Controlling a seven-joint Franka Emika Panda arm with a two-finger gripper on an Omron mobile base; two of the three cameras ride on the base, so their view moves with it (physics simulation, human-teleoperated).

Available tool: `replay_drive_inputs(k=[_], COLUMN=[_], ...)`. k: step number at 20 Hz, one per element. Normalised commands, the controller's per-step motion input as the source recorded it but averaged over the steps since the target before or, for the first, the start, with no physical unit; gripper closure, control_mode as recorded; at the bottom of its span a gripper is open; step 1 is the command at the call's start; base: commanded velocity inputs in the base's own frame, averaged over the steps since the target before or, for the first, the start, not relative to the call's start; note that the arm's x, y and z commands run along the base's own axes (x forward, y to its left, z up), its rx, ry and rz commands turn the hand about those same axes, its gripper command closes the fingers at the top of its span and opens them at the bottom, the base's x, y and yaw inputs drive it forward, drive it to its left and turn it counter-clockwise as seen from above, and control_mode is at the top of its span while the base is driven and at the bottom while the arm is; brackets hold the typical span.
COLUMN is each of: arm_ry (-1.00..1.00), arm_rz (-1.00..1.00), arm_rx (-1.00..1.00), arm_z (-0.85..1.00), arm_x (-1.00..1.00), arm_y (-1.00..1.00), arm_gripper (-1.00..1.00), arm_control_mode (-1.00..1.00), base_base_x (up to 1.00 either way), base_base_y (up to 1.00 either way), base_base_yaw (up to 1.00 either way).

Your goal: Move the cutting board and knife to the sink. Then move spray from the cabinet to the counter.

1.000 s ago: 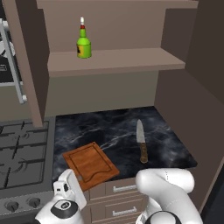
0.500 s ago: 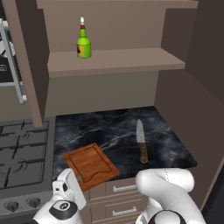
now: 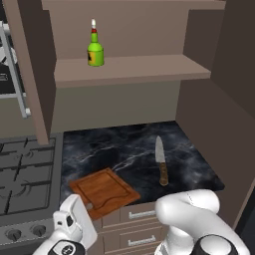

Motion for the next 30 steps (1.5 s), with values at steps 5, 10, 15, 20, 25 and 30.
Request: replay_drive_inputs(k=[5,10,15,20,25,30], arm_ry=[-0.09,-0.1,-0.07,-0.05,-0.02,-0.02], arm_rz=[0.0,0.02,0.14,0.16,0.08,0.01], arm_rx=[0.0,0.0,0.07,0.09,0.04,0.0], arm_z=[0.75,0.73,0.77,0.8,0.59,0.34], arm_x=[-0.43,-0.17,-0.1,-0.18,-0.2,-0.09], arm_y=[-0.02,-0.08,-0.16,-0.21,-0.35,-0.39], arm_gripper=[1.0,1.0,1.0,1.0,1.0,1.0], arm_control_mode=[-1.0,-1.0,-1.0,-1.0,-1.0,-1.0], base_base_x=[0.0,0.0,0.0,0.0,0.0,0.0], base_base_y=[0.0,0.0,0.0,0.0,0.0,0.0], base_base_yaw=[0.0,0.0,0.0,0.0,0.0,0.0])
